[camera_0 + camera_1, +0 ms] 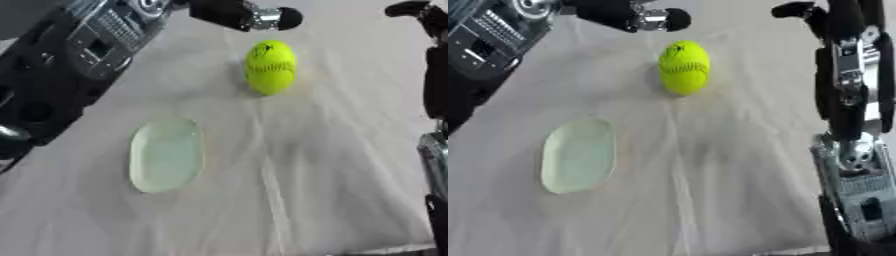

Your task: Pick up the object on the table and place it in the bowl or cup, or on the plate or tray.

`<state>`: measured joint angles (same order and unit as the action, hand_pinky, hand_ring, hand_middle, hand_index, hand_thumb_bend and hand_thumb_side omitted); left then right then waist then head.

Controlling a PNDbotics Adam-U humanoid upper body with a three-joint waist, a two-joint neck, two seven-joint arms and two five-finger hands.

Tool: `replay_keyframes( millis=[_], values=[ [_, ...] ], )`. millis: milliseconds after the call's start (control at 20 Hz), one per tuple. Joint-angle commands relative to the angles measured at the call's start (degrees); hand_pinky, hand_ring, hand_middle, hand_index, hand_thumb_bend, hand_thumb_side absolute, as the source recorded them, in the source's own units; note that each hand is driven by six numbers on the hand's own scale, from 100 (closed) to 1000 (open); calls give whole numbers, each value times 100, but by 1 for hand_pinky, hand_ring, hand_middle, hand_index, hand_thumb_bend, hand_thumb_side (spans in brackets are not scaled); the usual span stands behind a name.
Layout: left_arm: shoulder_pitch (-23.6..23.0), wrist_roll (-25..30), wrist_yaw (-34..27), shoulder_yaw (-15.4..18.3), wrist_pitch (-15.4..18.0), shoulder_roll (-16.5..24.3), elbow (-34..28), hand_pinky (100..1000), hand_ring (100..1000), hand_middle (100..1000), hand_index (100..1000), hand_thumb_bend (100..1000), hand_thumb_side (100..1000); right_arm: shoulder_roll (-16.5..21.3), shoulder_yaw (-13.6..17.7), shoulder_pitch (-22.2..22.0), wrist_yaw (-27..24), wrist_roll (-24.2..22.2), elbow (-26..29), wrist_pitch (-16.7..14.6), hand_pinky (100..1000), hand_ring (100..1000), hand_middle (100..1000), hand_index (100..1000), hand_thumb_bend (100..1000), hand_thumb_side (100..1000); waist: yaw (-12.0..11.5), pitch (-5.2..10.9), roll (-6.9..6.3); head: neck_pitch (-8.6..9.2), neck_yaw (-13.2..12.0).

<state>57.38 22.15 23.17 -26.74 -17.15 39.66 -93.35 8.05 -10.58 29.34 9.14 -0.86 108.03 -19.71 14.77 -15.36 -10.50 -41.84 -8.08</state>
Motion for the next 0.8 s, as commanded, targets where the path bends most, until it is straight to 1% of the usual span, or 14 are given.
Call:
replay_keyframes(
  millis=[50,450,500,600,650,700,800],
  values=[
    [13,-33,88,57,59,40,24,627,787,1000,989,561,892,-13,17,115,28,51,139,2,663,971,936,1000,100,914,11,72,35,-20,-37],
    [-105,63,386,-2,158,-47,198,649,794,1000,989,566,897,-28,12,148,44,68,149,17,661,968,935,1000,100,907,54,34,47,-51,-5],
    [-108,70,403,-5,167,-56,230,670,804,1000,995,596,911,-29,10,150,44,67,148,18,661,968,935,1000,100,909,58,30,47,-55,-2],
    [-108,121,452,-20,218,-71,280,700,828,1000,1000,717,940,-29,6,154,44,63,148,18,661,967,935,1000,100,908,66,23,45,-64,9],
    [-105,162,484,-21,251,-76,297,702,830,1000,1000,733,943,-29,5,156,44,61,148,17,661,967,935,1000,100,908,69,21,43,-68,15],
    [-103,200,519,-21,281,-82,309,704,834,1000,1000,771,934,-29,4,158,43,60,148,17,661,966,935,1000,100,907,73,19,42,-73,22],
    [-100,279,596,-18,325,-97,331,710,837,1000,1000,796,941,-30,2,162,43,56,149,17,660,966,935,1000,100,907,81,18,37,-80,35]
  ],
)
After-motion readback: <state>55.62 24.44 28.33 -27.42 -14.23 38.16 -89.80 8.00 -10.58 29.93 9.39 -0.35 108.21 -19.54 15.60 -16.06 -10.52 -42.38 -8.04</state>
